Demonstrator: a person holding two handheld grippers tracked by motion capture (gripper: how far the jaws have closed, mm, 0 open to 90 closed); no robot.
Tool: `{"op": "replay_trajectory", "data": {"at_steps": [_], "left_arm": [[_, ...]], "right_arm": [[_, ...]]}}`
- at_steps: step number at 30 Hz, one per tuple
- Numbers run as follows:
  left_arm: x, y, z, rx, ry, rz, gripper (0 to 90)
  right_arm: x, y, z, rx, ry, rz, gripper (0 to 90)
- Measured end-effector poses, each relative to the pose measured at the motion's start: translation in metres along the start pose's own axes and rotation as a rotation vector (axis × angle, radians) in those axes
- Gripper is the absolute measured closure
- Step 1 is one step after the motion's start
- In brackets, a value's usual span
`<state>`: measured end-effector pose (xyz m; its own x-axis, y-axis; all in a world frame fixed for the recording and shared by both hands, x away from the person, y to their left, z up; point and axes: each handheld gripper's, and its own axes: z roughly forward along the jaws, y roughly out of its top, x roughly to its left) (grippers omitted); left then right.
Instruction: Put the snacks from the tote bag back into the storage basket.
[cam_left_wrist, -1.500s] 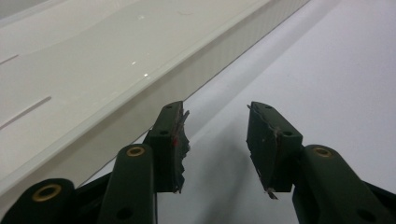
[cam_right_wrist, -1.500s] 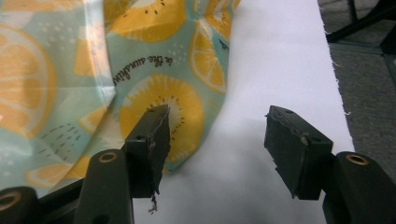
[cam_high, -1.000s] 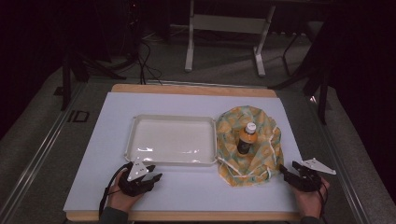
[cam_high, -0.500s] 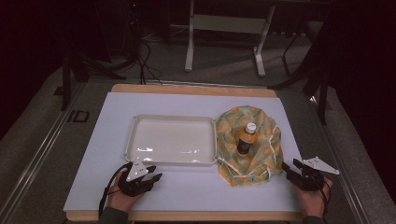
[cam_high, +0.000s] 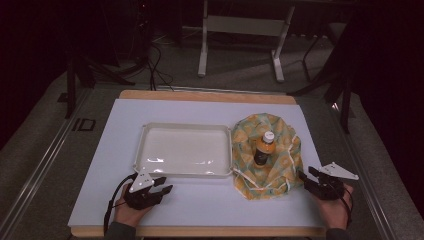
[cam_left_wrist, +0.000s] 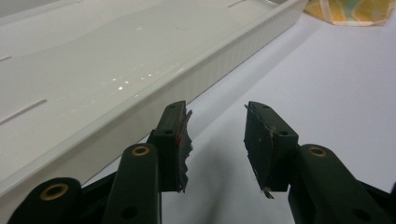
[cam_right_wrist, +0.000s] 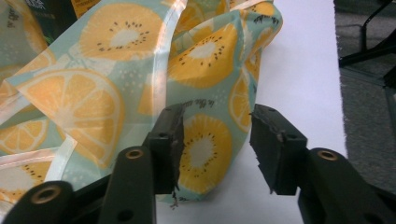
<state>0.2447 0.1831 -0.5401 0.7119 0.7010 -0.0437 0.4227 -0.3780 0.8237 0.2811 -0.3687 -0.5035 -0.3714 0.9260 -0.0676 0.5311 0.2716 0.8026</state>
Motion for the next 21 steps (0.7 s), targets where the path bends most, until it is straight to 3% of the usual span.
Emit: {"op": "replay_trajectory", "data": {"at_steps": [5, 21], "left_arm": [[-0.002, 0.0, 0.001, 0.011, 0.003, 0.013, 59.0], [-0.002, 0.001, 0.002, 0.019, -0.005, 0.012, 57.3]], "right_arm": [[0.0, 0.009, -0.002, 0.021, -0.003, -0.057, 58.1], [0.005, 0.041, -0.003, 0.078, 0.062, -0.191, 65.6]]}}
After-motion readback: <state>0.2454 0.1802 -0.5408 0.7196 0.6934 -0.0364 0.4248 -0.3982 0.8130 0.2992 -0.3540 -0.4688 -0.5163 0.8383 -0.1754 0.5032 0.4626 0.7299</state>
